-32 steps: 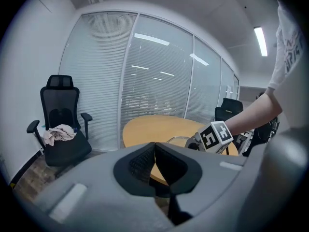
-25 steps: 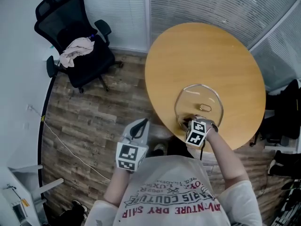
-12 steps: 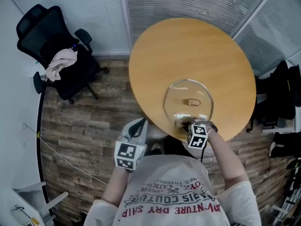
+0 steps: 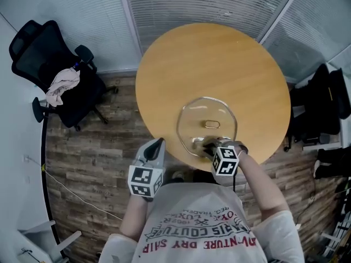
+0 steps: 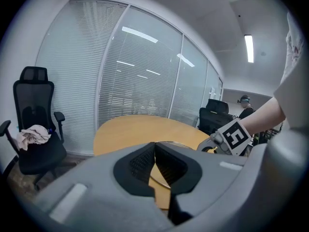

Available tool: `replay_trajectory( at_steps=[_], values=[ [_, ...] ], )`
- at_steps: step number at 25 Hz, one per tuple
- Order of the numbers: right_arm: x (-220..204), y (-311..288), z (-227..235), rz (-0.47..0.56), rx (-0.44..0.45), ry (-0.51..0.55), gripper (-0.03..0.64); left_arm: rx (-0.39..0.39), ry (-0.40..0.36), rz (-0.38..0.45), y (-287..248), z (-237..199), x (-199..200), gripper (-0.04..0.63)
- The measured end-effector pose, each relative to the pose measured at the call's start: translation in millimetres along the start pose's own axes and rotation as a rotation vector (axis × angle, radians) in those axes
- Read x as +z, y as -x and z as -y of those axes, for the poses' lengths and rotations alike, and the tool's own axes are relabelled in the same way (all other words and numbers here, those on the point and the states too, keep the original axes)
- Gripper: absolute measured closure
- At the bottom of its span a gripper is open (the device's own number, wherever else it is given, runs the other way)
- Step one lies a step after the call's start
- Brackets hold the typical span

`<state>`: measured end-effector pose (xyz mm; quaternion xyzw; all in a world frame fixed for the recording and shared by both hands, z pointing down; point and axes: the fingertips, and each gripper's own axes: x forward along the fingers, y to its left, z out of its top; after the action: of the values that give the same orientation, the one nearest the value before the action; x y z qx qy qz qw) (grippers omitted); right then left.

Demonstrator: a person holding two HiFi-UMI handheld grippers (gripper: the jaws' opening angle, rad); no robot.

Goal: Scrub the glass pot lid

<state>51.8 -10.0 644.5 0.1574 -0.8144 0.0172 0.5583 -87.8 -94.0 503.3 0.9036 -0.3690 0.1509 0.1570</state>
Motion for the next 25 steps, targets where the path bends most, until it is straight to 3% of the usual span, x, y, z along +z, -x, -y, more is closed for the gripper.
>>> replay_trajectory(
  at_steps=[4,13,19,25],
  values=[
    [-16.5,26.9,29.2,0.008,-0.072,0.028,0.563,0.003,0.005,0.014,-19.1,20.3,12.2,0.588],
    [-80.1,55.9,116.1,-0.008,-0.179,-0.087,0.563,0.091,0.019,0.010,-52.9,48.2,23.5,0.588],
    [-106.2,36.9,151.4,-0.024,-0.145,-0.108,0.563,0.183,0.039,-0.013,-58.7,51.5,19.5,0.588],
    [-102.4,7.2,161.0,0.006,-0.084,-0.044,0.563,0.277,0.062,-0.051,-51.9,48.8,9.5,0.588]
  ],
)
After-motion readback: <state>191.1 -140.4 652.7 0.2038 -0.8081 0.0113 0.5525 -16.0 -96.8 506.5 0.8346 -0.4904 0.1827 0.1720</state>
